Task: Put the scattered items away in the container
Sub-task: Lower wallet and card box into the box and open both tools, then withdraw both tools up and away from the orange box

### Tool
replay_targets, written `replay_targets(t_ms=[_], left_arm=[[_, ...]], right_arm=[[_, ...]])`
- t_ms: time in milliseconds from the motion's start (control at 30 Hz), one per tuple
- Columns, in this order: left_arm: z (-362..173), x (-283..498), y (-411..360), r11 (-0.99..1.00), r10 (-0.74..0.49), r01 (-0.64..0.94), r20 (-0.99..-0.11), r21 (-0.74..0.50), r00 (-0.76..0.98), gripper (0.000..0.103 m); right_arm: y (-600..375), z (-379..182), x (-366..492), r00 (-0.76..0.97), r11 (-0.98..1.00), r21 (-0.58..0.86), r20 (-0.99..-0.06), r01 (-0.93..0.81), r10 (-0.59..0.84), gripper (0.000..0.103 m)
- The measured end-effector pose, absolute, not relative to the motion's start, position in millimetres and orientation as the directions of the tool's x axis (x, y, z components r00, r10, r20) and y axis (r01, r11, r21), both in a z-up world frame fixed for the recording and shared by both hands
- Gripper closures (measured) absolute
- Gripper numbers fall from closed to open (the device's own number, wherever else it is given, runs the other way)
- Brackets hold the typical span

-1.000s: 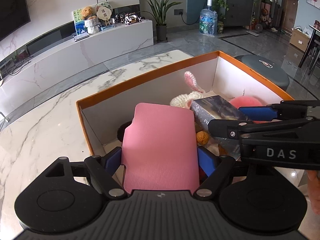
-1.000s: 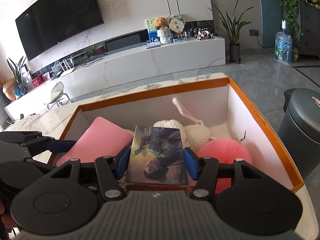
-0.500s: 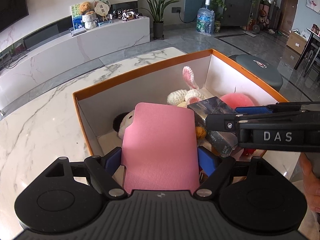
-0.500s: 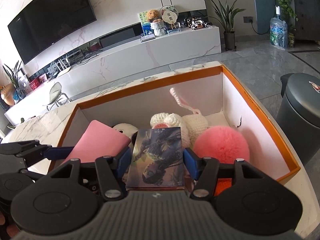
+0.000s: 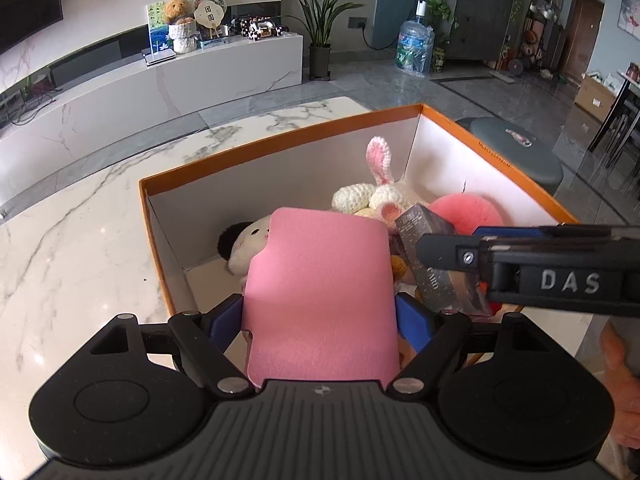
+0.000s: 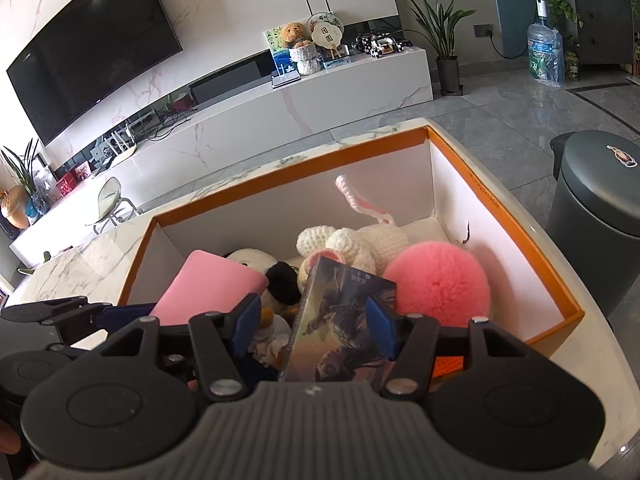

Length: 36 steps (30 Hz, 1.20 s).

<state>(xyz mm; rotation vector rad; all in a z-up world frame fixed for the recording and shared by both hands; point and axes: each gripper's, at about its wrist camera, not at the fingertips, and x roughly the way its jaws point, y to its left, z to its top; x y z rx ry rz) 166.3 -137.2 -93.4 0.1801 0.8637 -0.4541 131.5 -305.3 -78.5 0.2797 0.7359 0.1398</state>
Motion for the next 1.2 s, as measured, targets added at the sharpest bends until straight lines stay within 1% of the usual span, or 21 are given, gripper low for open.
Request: replay_targets(t_ms=[167,300,400,700,1033,1200], left_arm=[[-97.8,164.4,-145.4,0.895,-0.261,0.445,-0.769,0.034,0.584,0.006],[-95.5,164.6,-144.7,0.901,-0.266,0.432,-0.755,0.026,0.6,0.006],[-91.0,163.3,-145.9,0.899,-0.263,0.436,-0.742,0.043,0.617,0.006],[-77.6,155.8,-142.7,0.909,-0.257,0.415,-0.735,0.036,0.627,0.006],[-50.6,128.4,-135.1,0.912,-0.236,0.401,-0.693,0.083,0.681,0.006],[-35.2,115.8,-128.2,0.913,-0.243,0.399,-0.675,0.083,0.696,0.009]], right_arm=[[-306.3,-78.7,130.6,0.738,0.954,0.298,-0.64,-0.019,0.214,0.041],[-304.7,-78.6,129.0,0.739,0.957,0.29,-0.64,-0.022,0.211,0.041],[-306.9,-78.8,126.8,0.739,0.957,0.29,-0.641,-0.018,0.209,0.041],[-314.9,-76.7,119.3,0.74,0.949,0.315,-0.642,0.013,0.203,0.041],[-304.6,-52.0,96.5,0.767,0.956,0.294,-0.616,0.012,0.179,0.041],[-296.5,-35.1,81.7,0.787,0.964,0.266,-0.596,0.005,0.161,0.041]])
